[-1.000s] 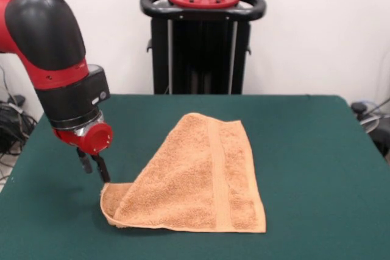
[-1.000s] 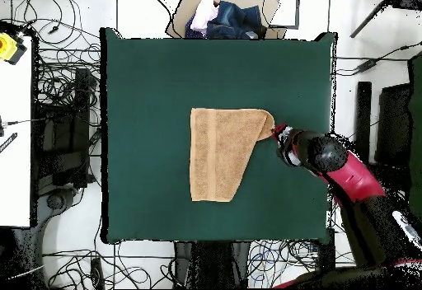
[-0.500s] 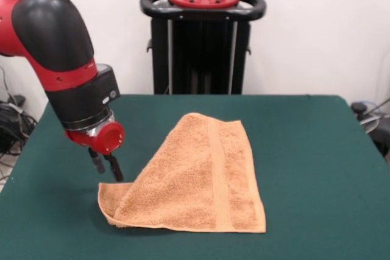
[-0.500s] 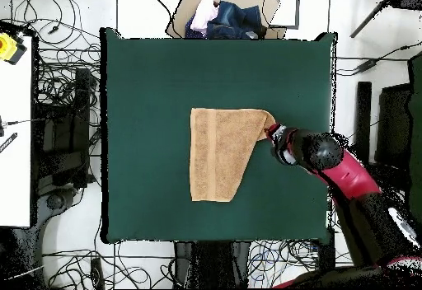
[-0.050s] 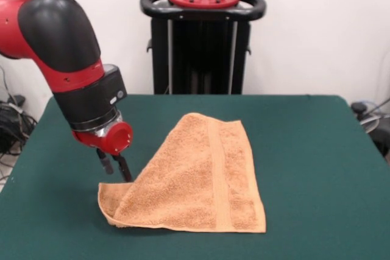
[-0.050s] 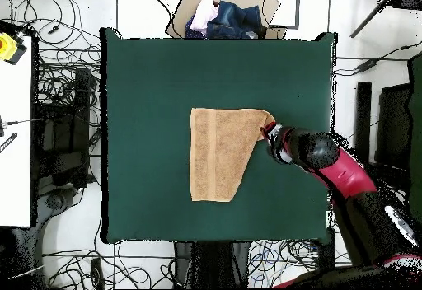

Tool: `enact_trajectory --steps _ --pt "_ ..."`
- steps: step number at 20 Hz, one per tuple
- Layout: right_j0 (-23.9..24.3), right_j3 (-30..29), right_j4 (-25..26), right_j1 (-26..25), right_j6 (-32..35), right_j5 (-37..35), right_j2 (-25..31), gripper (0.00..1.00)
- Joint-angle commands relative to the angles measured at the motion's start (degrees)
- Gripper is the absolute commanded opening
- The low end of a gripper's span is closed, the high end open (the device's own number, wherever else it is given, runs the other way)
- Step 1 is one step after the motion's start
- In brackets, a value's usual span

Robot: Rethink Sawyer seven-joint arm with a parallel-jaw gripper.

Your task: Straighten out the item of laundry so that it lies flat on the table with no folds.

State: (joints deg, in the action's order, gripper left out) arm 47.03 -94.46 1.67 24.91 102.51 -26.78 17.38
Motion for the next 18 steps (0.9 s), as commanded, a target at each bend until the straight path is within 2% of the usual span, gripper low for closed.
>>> enact_trajectory --steps 1,18 --pt "0.5 -3.5 -1.9 -1.8 5.0 -1.2 3.7 1.0" --pt "-0.1 -1.3 0.9 -2.1 3.2 1.8 2.4 1.0"
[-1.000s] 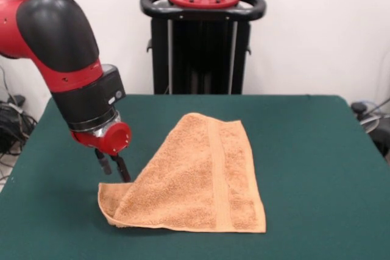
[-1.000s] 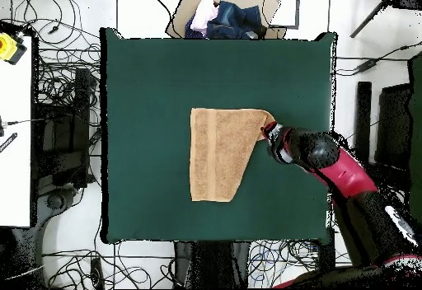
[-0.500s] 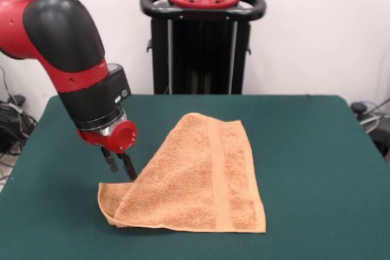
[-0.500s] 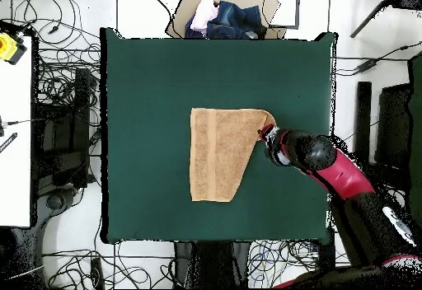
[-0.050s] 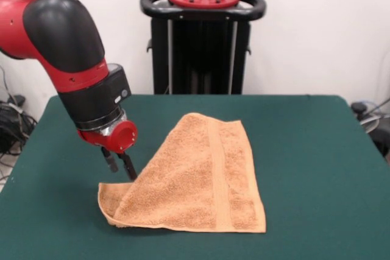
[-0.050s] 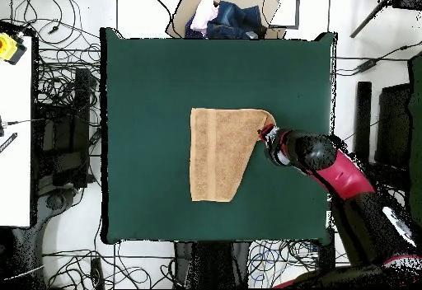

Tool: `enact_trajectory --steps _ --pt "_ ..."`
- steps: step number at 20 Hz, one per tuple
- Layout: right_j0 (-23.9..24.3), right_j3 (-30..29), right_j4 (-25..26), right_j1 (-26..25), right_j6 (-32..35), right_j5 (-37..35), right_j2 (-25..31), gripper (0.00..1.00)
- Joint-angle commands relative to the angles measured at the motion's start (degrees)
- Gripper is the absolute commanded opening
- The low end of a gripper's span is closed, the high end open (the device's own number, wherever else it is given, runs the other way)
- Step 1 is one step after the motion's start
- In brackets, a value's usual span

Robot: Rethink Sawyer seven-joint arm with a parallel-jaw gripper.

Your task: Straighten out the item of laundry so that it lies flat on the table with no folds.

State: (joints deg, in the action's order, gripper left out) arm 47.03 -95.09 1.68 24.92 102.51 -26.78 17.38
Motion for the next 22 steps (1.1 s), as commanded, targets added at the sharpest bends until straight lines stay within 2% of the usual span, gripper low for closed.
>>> enact_trajectory --steps 1,14,22 --pt "-0.2 -0.5 1.0 -2.1 3.1 1.9 2.3 1.0" --pt "-2.2 0.0 3.6 -1.2 3.6 6.1 0.4 1.0" --pt "-3.2 0.6 7.0 -0.6 3.1 9.2 -0.6 1.0"
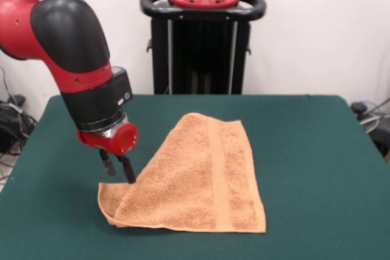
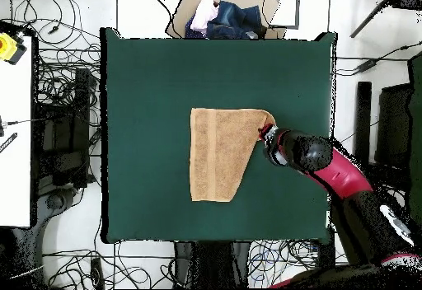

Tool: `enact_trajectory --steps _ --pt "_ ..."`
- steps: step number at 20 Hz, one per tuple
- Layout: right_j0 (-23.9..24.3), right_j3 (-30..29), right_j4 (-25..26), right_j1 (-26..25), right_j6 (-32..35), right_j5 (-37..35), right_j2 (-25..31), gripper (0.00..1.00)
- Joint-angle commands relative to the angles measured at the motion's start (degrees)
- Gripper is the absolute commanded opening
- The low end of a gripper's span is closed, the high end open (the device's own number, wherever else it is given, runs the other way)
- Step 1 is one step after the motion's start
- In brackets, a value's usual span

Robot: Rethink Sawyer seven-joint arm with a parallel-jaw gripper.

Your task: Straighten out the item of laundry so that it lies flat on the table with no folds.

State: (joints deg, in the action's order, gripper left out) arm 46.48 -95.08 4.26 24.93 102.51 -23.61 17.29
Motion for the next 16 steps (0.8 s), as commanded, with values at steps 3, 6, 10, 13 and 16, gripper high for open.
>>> enact_trajectory --steps 3,6,10,13,16 --pt "-2.4 0.7 5.5 -0.6 2.7 6.4 -0.2 1.0" --pt "-1.6 1.2 6.0 -0.8 1.9 5.6 0.4 1.0" --pt "-1.3 1.6 6.6 -1.0 1.9 5.4 0.9 1.0" --pt "0.4 4.0 7.0 -2.0 -0.6 3.2 2.0 1.0" --pt "0.9 4.9 7.2 -2.3 -1.1 2.8 2.2 1.0"
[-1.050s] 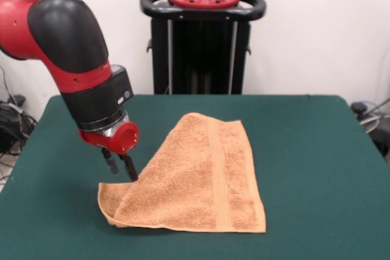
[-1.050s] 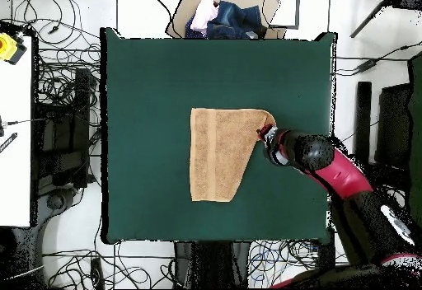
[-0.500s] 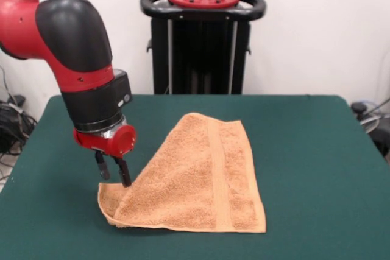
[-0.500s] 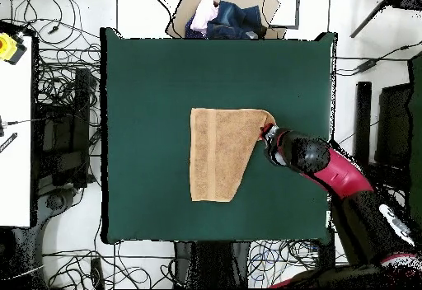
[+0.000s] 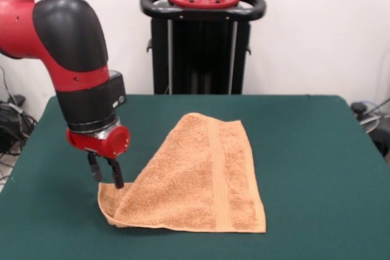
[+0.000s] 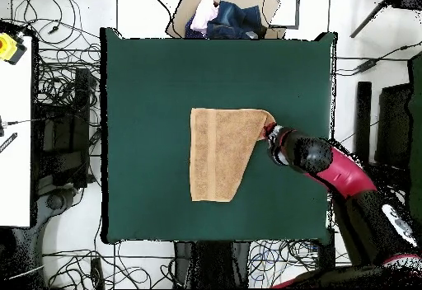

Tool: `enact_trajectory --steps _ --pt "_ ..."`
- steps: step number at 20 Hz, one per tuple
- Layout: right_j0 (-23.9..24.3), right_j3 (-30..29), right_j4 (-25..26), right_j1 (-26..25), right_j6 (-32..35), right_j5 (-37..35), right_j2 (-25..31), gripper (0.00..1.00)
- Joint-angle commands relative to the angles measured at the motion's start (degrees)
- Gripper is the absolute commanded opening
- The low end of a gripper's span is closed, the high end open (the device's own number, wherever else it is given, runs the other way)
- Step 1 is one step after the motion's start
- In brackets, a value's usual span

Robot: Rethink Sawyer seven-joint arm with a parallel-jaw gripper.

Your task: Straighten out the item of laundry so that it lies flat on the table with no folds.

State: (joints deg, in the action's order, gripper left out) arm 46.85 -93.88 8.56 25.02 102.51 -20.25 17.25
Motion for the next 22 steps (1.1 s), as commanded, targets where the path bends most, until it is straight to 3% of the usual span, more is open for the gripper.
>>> enact_trajectory --steps 1,11,22 --pt "0.6 3.8 2.8 -2.6 -0.9 -0.4 2.4 1.0" --pt "5.3 5.1 3.4 -6.6 -3.9 0.8 7.5 1.0" --pt "3.8 2.6 6.2 -6.7 0.2 6.2 7.7 1.0"
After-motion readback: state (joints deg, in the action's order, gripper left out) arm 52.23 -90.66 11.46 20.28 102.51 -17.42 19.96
